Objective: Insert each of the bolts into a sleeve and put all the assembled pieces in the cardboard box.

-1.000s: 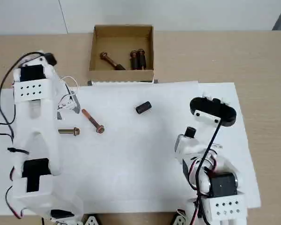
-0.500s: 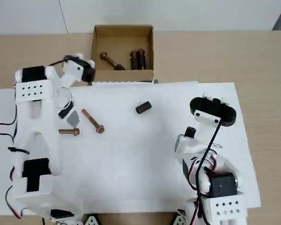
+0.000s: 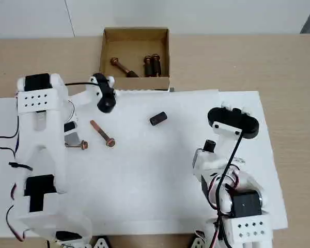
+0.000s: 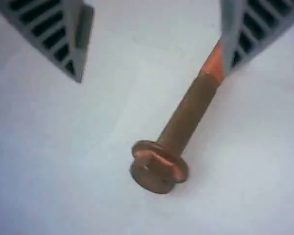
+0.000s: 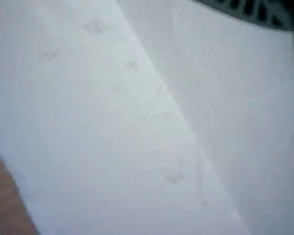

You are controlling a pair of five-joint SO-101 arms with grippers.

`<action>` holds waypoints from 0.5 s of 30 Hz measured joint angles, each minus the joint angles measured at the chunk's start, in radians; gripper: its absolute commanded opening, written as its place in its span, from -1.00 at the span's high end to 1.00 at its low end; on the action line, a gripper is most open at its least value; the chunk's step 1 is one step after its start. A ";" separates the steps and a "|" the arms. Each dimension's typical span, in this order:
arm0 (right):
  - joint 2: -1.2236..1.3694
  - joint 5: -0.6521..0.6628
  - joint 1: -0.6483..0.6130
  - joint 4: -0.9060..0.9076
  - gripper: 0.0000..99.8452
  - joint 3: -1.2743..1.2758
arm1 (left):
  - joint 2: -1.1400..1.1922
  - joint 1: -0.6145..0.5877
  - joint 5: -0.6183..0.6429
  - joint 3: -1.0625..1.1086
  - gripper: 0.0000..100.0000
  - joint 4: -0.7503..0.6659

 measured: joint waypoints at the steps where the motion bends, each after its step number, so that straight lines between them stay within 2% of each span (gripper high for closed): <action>1: 0.000 0.000 0.000 0.000 1.00 0.000 | 0.000 -0.006 -0.032 0.011 0.64 0.000; 4: 0.000 0.000 0.000 0.000 1.00 0.000 | 0.000 -0.025 -0.081 0.044 0.64 0.000; 10: 0.000 0.000 0.000 0.000 1.00 0.000 | 0.000 -0.038 -0.092 0.087 0.64 -0.002; 15: 0.000 0.000 0.000 0.000 1.00 0.000 | 0.000 -0.038 -0.098 0.135 0.64 -0.072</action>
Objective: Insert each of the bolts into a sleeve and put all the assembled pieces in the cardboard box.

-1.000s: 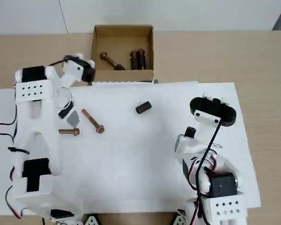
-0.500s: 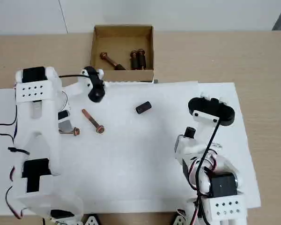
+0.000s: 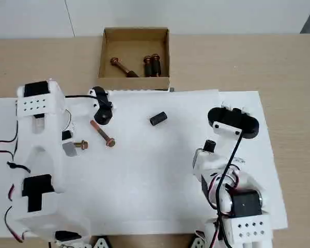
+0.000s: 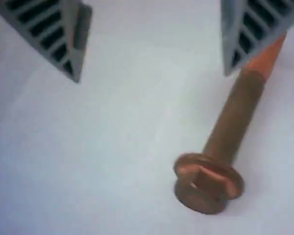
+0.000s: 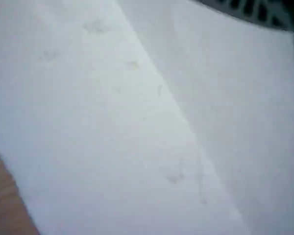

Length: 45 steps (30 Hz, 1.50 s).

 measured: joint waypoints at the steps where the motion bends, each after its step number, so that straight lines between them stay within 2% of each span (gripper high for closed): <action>1: 0.000 0.000 0.000 0.000 1.00 0.000 | 0.000 0.000 -0.005 0.012 0.64 -0.017; 10: 0.000 0.000 0.000 0.000 1.00 0.037 | 0.000 0.006 -0.005 0.129 0.64 -0.209; 19: 0.000 0.000 0.000 0.000 1.00 0.037 | 0.146 0.025 -0.006 0.106 0.64 -0.253; 25: 0.000 0.000 0.000 0.000 1.00 0.037 | 0.258 0.025 -0.008 -0.021 0.67 -0.175; 33: 0.000 0.000 0.000 0.000 1.00 0.037 | 0.302 0.040 -0.008 -0.110 0.99 -0.081; 41: 0.000 0.000 0.000 0.000 1.00 0.037 | 0.290 0.063 -0.008 -0.126 0.99 0.005; 45: 0.000 0.000 0.000 0.000 1.00 0.037 | 0.207 0.104 -0.008 -0.124 0.99 0.058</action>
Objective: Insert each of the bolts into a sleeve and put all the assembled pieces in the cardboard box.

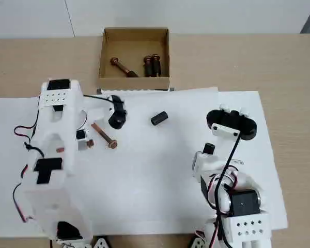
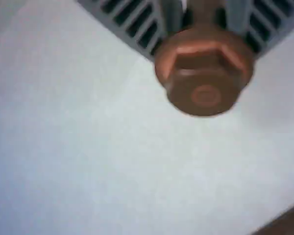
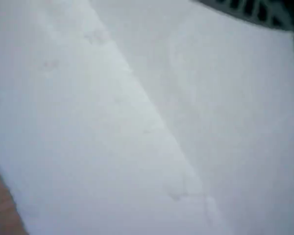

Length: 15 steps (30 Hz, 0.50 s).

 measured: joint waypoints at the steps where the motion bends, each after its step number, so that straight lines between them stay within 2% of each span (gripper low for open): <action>1: 0.000 0.000 0.000 0.000 1.00 -0.003 | -0.031 0.005 0.000 0.000 0.99 0.003; 9: 0.000 0.000 0.002 0.000 1.00 -0.041 | -0.269 0.091 0.072 0.000 0.99 0.012; 12: 0.000 0.006 0.000 0.000 1.00 -0.086 | -0.338 0.133 0.181 0.000 0.99 0.012; 15: 0.000 0.034 -0.014 0.000 1.00 -0.124 | -0.410 0.161 0.351 0.000 0.99 0.014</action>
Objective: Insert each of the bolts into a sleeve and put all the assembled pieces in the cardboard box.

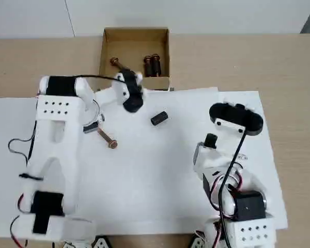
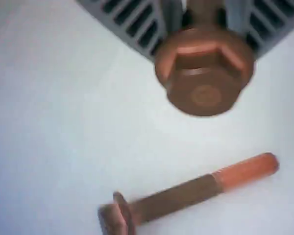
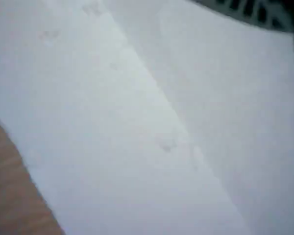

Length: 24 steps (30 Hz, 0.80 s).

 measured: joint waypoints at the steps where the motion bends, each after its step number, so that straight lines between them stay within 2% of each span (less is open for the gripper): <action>1: 0.000 0.011 -0.014 0.000 1.00 -0.012 | -0.029 0.009 0.060 0.000 0.99 0.000; 4: 0.000 0.025 -0.048 0.000 1.00 -0.054 | -0.118 0.046 0.203 0.000 0.99 0.000; 11: -0.002 0.028 -0.127 0.000 1.00 -0.081 | -0.361 0.129 0.374 0.002 0.99 -0.069; 19: -0.063 0.121 -0.166 0.000 1.00 -0.124 | -0.540 0.153 0.764 0.008 0.99 -0.118; 24: -0.109 0.149 -0.166 -0.018 1.00 -0.123 | -0.635 0.153 0.980 0.141 0.99 -0.138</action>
